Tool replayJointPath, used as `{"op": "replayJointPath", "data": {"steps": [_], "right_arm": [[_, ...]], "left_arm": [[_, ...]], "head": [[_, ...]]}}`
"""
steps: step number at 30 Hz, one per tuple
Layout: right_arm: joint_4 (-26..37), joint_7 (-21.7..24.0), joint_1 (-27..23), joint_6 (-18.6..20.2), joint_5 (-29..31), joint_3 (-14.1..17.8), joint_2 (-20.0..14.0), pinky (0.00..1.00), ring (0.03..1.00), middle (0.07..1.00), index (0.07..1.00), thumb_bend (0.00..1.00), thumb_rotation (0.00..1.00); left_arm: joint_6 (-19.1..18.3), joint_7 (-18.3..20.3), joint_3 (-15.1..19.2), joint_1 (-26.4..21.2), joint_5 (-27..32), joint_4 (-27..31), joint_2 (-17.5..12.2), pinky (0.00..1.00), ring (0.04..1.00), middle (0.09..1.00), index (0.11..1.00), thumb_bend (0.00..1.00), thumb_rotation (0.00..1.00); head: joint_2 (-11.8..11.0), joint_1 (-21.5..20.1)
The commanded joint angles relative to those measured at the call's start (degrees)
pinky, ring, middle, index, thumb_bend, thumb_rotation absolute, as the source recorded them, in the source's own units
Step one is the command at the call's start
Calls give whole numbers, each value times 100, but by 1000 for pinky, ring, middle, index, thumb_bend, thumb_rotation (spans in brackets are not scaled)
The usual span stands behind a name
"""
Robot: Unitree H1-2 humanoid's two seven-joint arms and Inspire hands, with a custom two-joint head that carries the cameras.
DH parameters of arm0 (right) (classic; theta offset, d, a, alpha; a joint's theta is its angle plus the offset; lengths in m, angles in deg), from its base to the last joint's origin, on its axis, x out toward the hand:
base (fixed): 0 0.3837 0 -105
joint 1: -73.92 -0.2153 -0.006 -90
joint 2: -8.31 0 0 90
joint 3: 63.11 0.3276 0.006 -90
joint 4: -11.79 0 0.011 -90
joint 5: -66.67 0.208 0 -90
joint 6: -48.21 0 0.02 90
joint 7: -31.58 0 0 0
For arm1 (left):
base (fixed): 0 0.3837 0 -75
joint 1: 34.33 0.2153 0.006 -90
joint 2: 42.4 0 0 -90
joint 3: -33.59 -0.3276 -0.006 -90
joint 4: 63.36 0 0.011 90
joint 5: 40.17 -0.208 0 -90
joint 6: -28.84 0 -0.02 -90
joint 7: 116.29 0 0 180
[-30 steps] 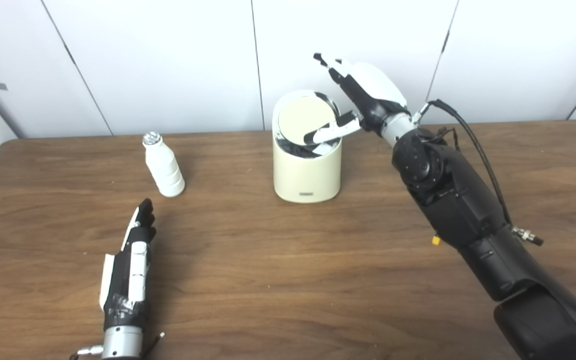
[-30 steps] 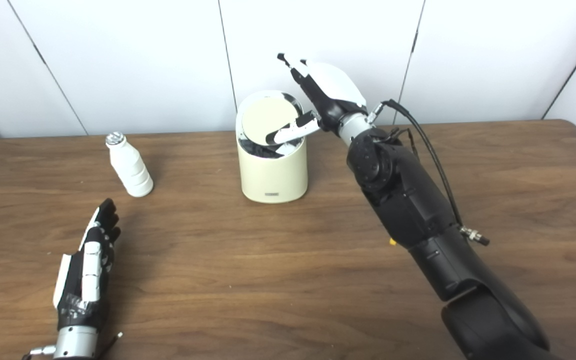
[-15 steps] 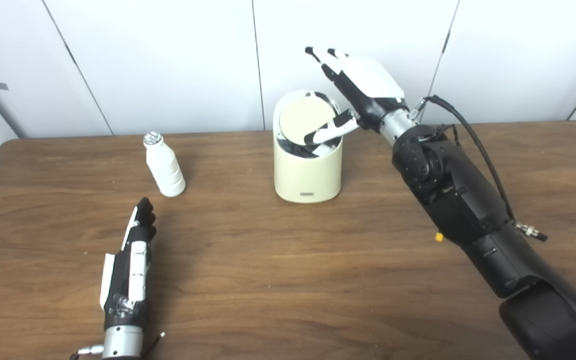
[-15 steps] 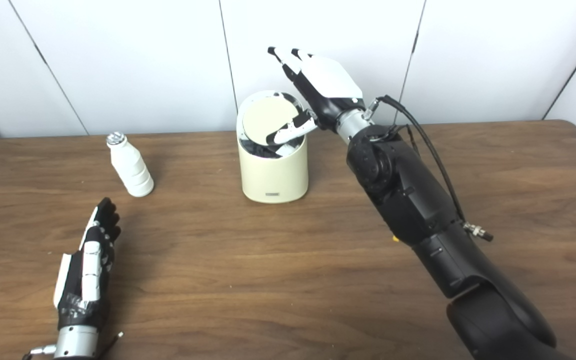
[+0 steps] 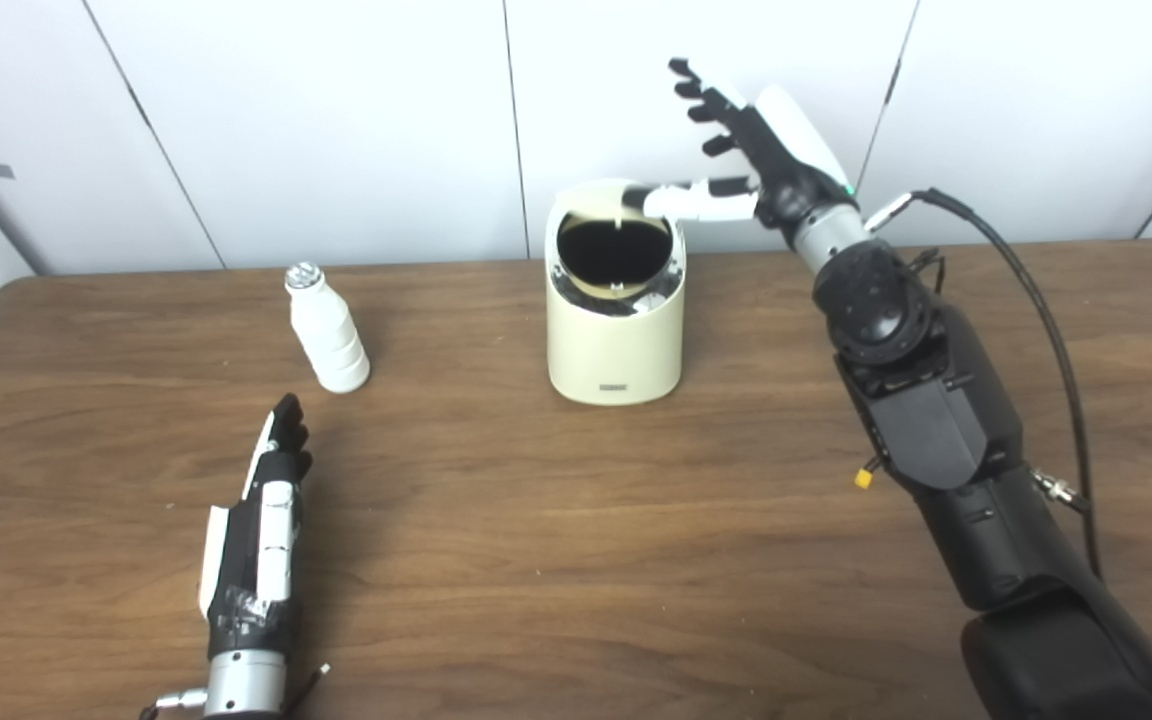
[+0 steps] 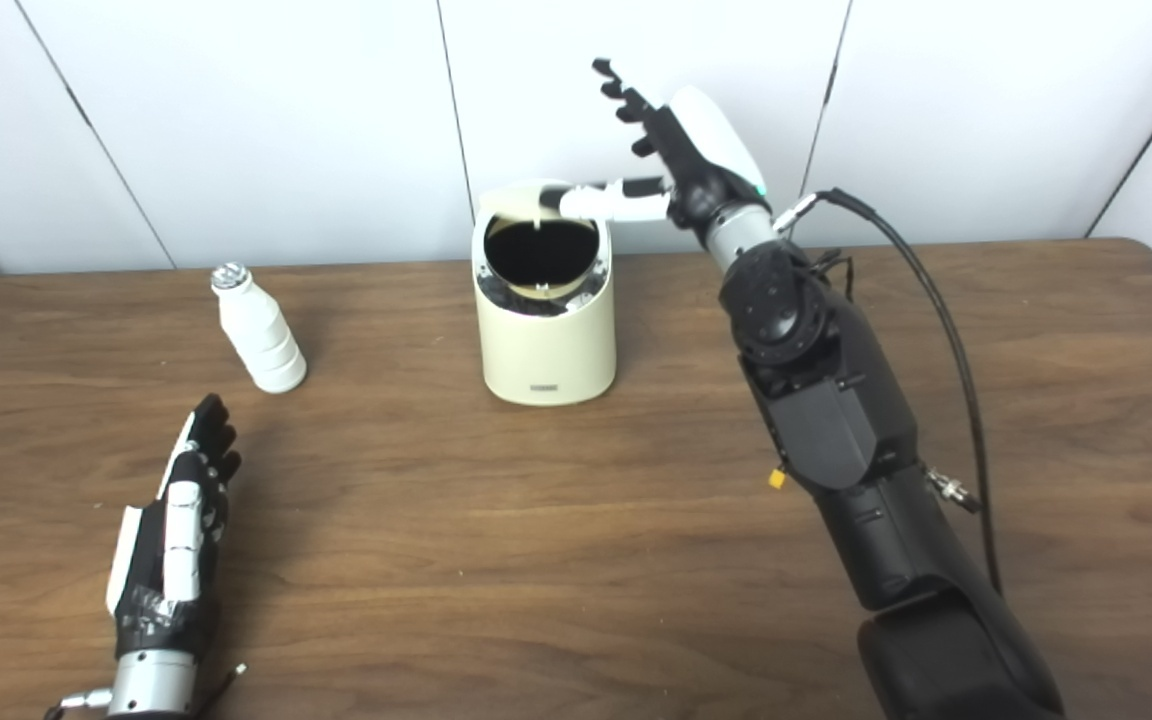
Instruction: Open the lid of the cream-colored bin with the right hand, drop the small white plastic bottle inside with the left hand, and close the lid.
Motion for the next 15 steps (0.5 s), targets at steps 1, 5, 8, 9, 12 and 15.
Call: {"op": "replayJointPath", "data": {"steps": [1,5,8,9,12,15], "right_arm": [[319,36,-107,189,123,135,-42,808,903,927,942,736,535],[593,48,199,355,247,239,-115,796,905,928,943,714,535],[846,87,497,466,345,305,-179,794,899,923,933,710,562],[974,107,654,488,394,338,-203,801,900,922,933,691,593],[1248,139,962,565,499,400,-239,812,897,921,937,661,645],[1604,183,1383,574,668,501,-285,832,891,919,939,623,682]], "left_arm": [[54,-37,-43,62,-5,-225,81,1000,999,990,983,570,989],[40,-18,-33,67,54,-222,80,1000,999,988,980,576,981],[-41,16,-38,74,102,-178,69,1000,1000,993,986,574,988],[-57,22,-35,74,122,-172,69,1000,1000,995,987,594,977],[-87,29,-21,70,150,-164,65,1000,1000,996,987,605,967],[-65,-4,-2,65,105,-168,70,1000,1000,990,981,579,981]], "head": [[5,-8],[18,-15],[26,-16],[25,-10],[30,-22],[40,-36]]}}
